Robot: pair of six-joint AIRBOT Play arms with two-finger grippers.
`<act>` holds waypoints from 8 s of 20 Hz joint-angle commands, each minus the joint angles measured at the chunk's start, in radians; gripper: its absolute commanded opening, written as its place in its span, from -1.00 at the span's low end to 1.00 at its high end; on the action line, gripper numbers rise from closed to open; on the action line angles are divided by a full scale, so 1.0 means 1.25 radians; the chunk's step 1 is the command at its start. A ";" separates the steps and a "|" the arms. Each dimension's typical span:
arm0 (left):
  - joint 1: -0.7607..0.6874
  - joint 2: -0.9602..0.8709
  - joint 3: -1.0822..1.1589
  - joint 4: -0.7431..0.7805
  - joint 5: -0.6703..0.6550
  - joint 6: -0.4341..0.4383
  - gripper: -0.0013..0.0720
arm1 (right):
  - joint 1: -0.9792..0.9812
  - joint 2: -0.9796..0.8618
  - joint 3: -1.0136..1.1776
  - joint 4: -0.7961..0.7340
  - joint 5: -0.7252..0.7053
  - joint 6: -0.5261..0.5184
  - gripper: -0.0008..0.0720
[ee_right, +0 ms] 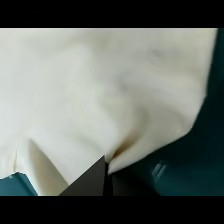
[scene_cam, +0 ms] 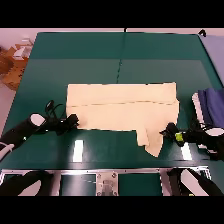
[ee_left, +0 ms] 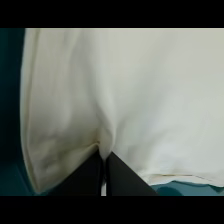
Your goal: Fold the shirts.
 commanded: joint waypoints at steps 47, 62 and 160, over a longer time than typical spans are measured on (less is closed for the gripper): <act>0.195 -0.490 1.011 0.350 -0.555 -0.023 -0.88 | -0.089 -0.692 0.952 -0.069 0.400 -0.155 0.80; -0.058 -0.493 0.954 0.242 -0.313 0.088 -0.90 | 0.023 -0.807 0.980 -0.004 0.436 -0.204 -0.94; 0.166 -0.631 1.266 0.515 -0.836 0.114 -0.90 | -0.444 -0.277 1.129 -0.333 0.488 0.249 -0.94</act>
